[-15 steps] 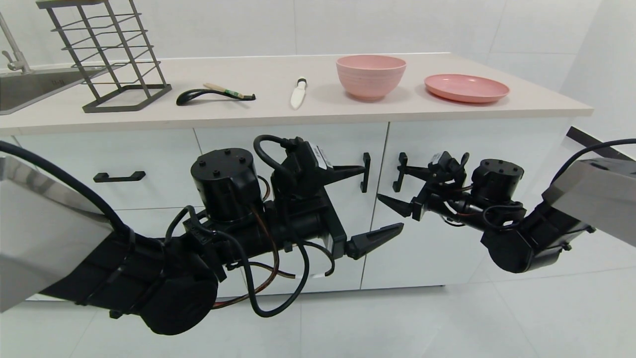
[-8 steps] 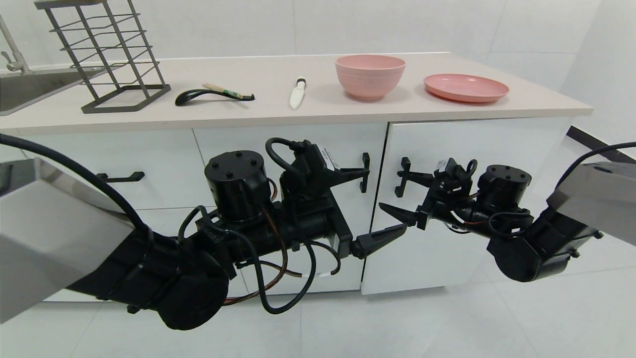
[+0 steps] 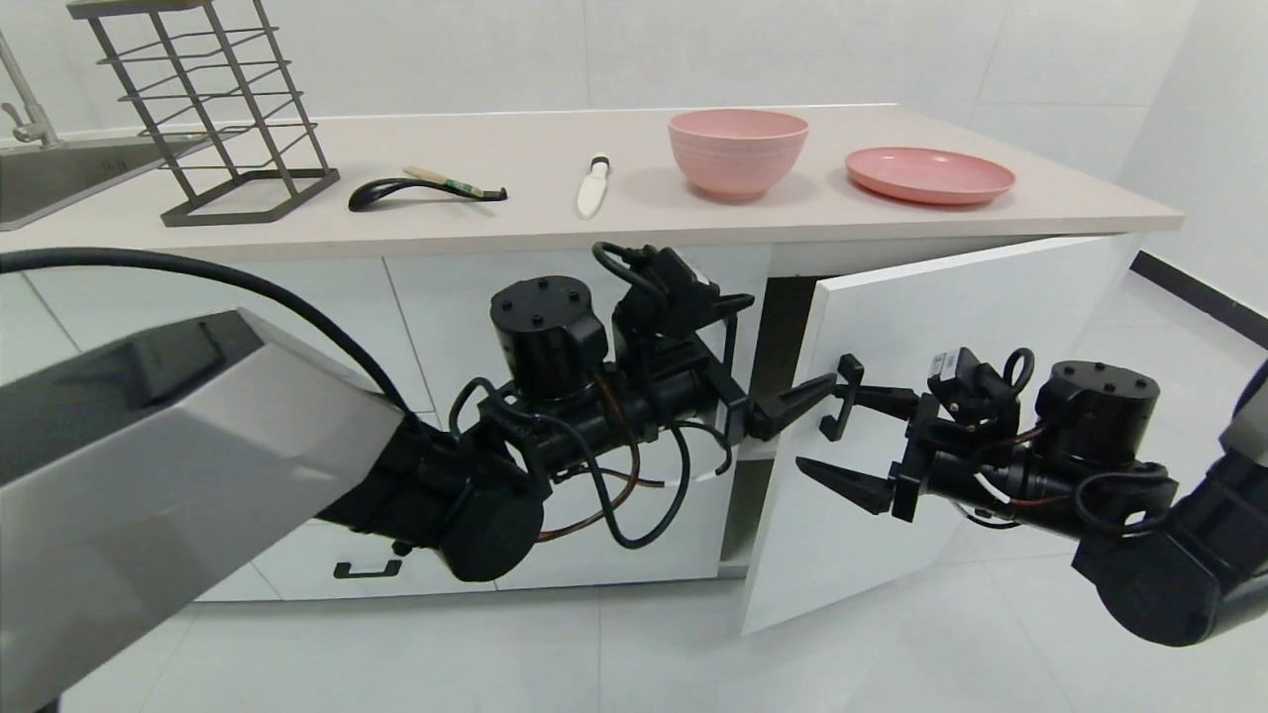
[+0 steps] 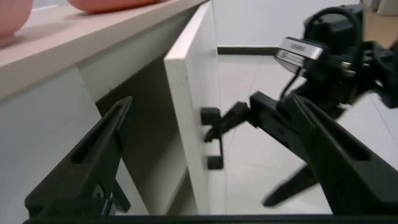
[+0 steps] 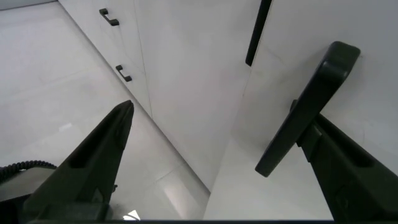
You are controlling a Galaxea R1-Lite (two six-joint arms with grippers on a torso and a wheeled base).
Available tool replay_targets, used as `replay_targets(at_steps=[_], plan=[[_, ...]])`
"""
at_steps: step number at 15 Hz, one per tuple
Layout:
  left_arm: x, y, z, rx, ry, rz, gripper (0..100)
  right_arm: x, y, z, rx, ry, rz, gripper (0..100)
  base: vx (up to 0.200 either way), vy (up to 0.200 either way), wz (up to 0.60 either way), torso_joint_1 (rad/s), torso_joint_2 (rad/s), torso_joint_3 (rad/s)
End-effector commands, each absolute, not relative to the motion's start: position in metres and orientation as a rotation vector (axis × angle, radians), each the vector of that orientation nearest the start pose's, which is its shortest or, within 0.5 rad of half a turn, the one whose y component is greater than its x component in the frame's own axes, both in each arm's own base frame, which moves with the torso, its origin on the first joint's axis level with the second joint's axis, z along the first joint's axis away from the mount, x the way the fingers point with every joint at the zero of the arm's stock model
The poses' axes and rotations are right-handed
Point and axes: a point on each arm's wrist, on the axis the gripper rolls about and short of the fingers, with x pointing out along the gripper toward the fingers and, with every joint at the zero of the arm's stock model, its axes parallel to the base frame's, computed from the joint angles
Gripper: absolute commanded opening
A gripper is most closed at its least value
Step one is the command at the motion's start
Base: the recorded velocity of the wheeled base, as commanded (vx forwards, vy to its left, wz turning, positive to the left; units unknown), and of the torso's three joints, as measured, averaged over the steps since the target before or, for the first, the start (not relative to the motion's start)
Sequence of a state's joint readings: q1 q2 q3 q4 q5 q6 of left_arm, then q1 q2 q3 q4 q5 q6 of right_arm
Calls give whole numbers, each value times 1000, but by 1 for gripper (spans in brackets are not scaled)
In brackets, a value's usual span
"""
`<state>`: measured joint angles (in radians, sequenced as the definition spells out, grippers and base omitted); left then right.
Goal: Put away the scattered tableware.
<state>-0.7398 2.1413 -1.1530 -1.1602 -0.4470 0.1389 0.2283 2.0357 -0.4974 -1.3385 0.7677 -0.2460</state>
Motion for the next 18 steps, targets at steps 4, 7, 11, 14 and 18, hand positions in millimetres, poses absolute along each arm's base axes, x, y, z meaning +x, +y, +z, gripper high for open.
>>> replay_targets(at_steps=[4,7,11,14,18], plan=[[328,-331,133,87,-277,-1228,100,294,84,85,-178,51,1010,100,0,0,0,0,0,0],[336,-342,129,78,-301,-1209,100,294,84,85,-178,53,1009,100,0,0,0,0,0,0],[335,-343,127,78,-304,-1216,100,294,83,84,-177,55,1006,100,0,0,0,0,0,0],[309,-367,128,69,-316,-1294,100,300,74,77,-170,79,972,100,0,0,0,0,0,0],[309,-368,125,67,-316,-1297,100,304,62,73,-167,93,932,100,0,0,0,0,0,0]])
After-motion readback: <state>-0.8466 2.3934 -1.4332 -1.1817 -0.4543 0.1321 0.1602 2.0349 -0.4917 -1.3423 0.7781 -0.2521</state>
